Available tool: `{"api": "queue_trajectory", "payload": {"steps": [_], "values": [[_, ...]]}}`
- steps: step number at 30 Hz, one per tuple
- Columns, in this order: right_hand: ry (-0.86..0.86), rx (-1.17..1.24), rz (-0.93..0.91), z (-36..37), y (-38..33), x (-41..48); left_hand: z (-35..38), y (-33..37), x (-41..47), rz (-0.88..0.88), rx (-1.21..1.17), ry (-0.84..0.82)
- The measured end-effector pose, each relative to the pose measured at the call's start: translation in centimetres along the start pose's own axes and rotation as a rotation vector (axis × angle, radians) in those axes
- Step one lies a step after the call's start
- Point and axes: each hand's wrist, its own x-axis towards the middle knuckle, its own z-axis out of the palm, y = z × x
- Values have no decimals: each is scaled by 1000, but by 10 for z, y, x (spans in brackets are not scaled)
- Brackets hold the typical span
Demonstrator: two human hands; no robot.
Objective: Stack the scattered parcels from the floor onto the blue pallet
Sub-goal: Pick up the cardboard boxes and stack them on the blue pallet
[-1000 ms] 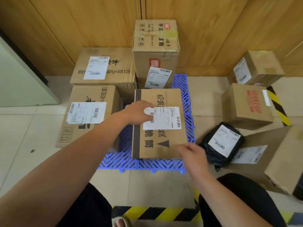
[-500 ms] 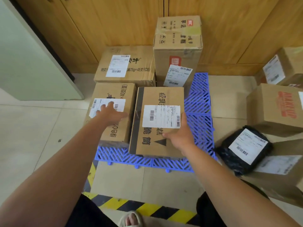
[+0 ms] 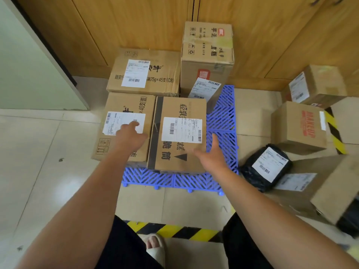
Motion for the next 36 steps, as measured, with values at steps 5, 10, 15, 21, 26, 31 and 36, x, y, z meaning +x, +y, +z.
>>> {"api": "queue_trajectory", "payload": {"steps": [5,10,15,21,26,31,36], "values": [[116,79,3,-41,-34,-102,-12,52,-114,19,-645,-43],[136,103,21,-90,-81,-204,-45,93,-238,-97,-832,-169],[191,148,75,-173,-146,-318,-103,137,-355,-151,-746,-258],[247,262,79,-300,-201,-444,-161,209,-479,-87,-547,-406],[338,392,89,-399,-189,-509,-156,268,-558,-28,-451,-487],[485,641,191,-464,-156,-537,-119,333,-607,43,-386,-596],[588,774,261,-506,-132,-540,-79,398,-602,167,-227,-684]]}}
